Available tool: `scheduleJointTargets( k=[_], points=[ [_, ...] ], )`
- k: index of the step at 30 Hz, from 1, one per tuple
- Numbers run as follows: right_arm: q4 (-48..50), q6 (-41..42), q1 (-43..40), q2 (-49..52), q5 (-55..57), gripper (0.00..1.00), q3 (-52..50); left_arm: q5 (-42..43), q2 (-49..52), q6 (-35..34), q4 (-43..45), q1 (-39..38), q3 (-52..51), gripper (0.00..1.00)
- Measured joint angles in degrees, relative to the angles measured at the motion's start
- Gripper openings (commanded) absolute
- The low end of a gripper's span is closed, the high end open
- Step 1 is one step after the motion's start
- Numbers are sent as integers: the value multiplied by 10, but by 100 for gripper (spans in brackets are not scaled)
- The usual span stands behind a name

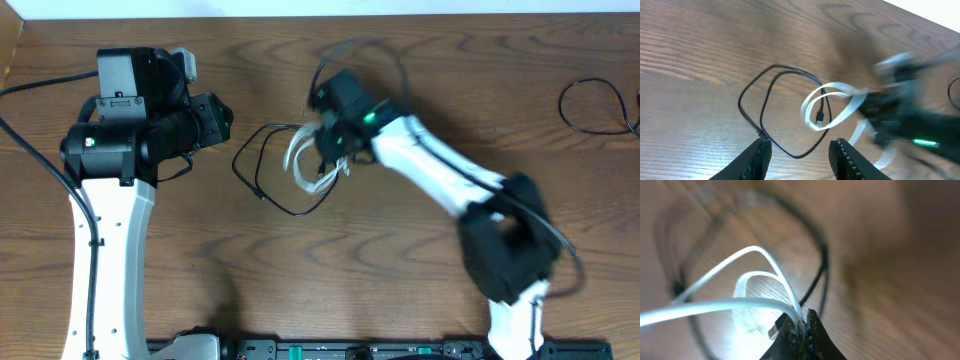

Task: Untangle cables
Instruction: 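Pull the white cable up and right, dropping it at the right edge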

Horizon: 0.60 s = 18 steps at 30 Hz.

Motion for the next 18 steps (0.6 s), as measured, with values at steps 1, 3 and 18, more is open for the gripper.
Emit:
scheduleJointTargets(
  k=[1, 3, 18],
  points=[
    [-7, 6, -9, -26, 0, 1, 4, 0, 0, 0, 0, 0, 0, 43],
    [-21, 18, -30, -79, 0, 1, 12, 0, 0, 0, 0, 0, 0, 43],
    [-261, 89, -347, -290, 6, 1, 24, 0, 11, 0, 0, 0, 0, 43]
  ],
)
